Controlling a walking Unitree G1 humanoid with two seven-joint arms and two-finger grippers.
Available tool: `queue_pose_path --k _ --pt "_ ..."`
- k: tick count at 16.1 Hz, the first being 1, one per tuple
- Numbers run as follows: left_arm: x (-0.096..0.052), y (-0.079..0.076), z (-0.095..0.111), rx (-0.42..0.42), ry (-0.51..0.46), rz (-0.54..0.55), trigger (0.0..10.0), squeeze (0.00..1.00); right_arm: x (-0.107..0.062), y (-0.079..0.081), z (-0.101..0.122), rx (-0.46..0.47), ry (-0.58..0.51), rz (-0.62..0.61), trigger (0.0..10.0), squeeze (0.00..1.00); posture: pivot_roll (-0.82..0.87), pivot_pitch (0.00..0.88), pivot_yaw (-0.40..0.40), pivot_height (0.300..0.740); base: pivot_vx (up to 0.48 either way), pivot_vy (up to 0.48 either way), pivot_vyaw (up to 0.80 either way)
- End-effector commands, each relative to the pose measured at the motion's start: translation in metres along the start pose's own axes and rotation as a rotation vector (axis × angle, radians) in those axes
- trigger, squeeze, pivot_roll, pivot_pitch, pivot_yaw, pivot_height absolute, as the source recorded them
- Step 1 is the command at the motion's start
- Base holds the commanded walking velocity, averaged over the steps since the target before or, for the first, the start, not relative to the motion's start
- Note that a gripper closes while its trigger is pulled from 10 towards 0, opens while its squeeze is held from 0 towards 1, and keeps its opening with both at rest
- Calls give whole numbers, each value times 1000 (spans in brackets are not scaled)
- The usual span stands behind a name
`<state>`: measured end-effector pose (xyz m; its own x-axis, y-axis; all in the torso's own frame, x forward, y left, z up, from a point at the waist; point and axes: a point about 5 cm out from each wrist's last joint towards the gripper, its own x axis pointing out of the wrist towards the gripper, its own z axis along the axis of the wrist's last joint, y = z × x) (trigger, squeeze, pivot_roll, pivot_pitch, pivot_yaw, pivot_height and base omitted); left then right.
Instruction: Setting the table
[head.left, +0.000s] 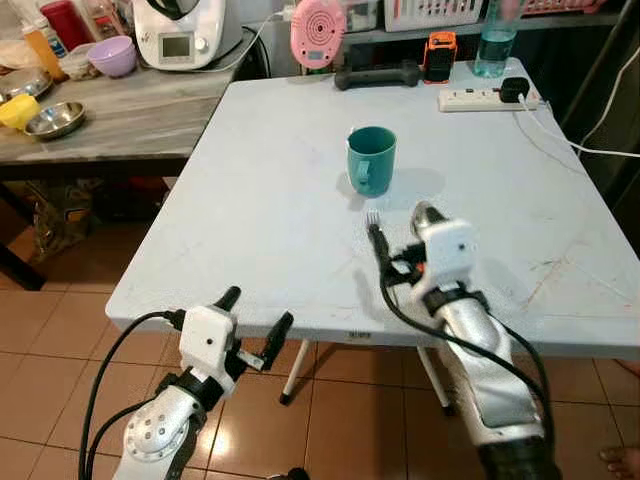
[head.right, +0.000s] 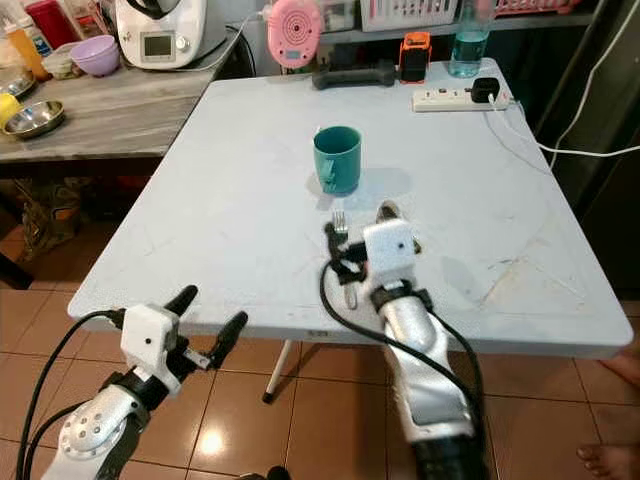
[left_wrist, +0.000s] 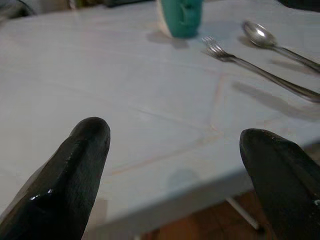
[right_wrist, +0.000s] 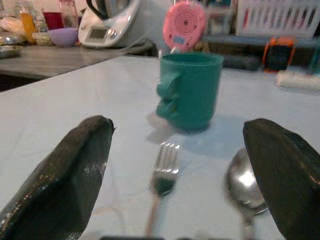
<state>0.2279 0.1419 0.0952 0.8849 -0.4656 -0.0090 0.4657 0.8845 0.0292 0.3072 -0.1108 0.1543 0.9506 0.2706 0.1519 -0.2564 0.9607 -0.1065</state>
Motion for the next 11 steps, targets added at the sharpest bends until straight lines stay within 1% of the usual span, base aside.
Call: queue_pose_path --k 1,3,4,5,6,7,10,11 --pt "-2 0 2 13 15 -43 10000 0 5 8 1 42 21 22 10000 0 -131 137 140 740 0 0 0" --pt "-2 -1 2 24 29 -85 10000 0 8 12 3 49 32 23 10000 0 -129 136 140 740 0 0 0" --pt "-2 -1 1 31 39 -106 10000 0 10 14 1 89 68 14 10000 0 -129 136 140 740 0 0 0" --pt "-3 -1 1 30 39 -105 10000 0 10 14 0 84 82 9 10000 0 -127 137 142 740 0 0 0" --pt "-3 -1 0 30 45 -110 10000 0 13 14 -2 94 120 -5 10000 0 -127 139 144 740 0 0 0" --pt "-3 -1 0 31 49 -117 10000 0 14 13 -2 78 130 -13 10000 0 -127 139 144 740 0 0 0" --pt "-4 -3 -1 20 57 -135 10000 0 18 15 -5 94 185 -12 10000 0 -130 141 146 740 0 0 0" --pt "-3 -4 -1 20 56 -141 10000 0 20 14 -8 125 224 -28 10000 0 -131 142 142 740 0 0 0"
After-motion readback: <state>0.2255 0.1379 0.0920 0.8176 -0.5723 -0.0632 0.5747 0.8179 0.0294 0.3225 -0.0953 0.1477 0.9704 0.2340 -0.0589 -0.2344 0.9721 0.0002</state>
